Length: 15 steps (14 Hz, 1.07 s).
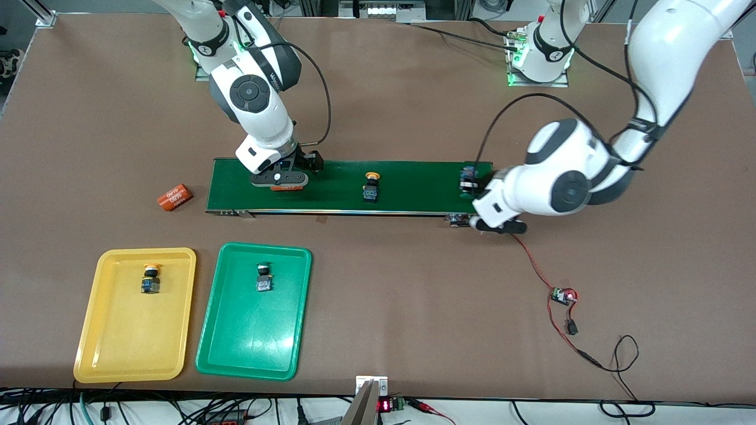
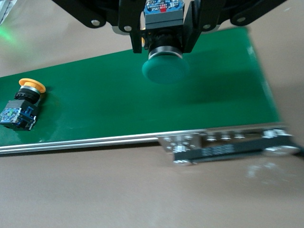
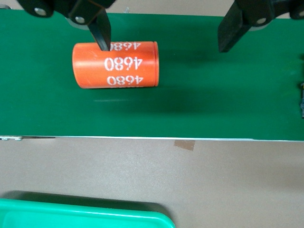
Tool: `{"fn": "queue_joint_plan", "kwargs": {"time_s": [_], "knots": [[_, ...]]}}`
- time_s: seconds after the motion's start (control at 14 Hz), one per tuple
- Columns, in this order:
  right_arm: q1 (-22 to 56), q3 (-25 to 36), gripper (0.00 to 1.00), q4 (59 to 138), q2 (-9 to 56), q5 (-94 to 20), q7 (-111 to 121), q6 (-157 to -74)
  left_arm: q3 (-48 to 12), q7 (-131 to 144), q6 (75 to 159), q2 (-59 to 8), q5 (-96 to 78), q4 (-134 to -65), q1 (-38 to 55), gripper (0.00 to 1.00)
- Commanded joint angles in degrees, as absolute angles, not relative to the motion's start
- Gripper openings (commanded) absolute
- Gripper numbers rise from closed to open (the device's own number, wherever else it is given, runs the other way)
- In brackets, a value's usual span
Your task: Sort buttons by color to trays
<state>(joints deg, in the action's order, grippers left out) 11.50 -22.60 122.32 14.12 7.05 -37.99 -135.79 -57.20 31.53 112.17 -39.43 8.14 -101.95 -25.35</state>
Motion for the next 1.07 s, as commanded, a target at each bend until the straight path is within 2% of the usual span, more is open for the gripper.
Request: {"fn": "queue_joint_plan", "kwargs": {"time_s": [0.0, 0.21, 0.28, 0.36, 0.43, 0.5, 0.78, 1.0], "knots": [[11.95, -22.59, 1.00, 122.52, 14.06, 6.42, -38.94, -136.58, -57.13, 33.48, 116.36, -39.29, 8.09, -105.29, -25.23, 0.21], [11.78, -22.59, 1.00, 122.17, 14.59, 6.42, -38.94, -136.67, -55.99, 33.49, 119.70, -39.73, 8.17, -106.26, -24.09, 0.30], [11.78, -22.50, 1.00, 122.17, 14.59, 6.42, -38.94, -136.84, -55.81, 33.49, 119.79, -39.81, 8.17, -106.26, -23.47, 0.44], [11.69, -22.50, 1.00, 122.17, 14.59, 6.33, -38.94, -136.76, -55.11, 33.57, 119.71, -39.81, 8.17, -106.26, -22.60, 0.62], [11.60, -22.50, 1.00, 122.17, 14.59, 6.24, -38.94, -136.67, -54.32, 33.57, 119.71, -39.99, 8.17, -106.26, -22.33, 0.93], [11.51, -22.50, 1.00, 122.17, 14.59, 6.24, -38.94, -136.67, -54.23, 32.97, 119.71, -40.16, 8.17, -106.09, -22.32, 1.00], [11.51, -22.50, 1.00, 122.17, 14.59, 6.24, -38.94, -136.85, -54.84, 33.31, 117.61, -37.19, 8.17, -104.33, -23.20, 1.00], [11.43, -22.50, 1.00, 122.17, 14.59, 6.24, -38.94, -136.93, -54.84, 33.31, 106.21, -35.51, 8.26, -95.05, -22.76, 1.00]]}}
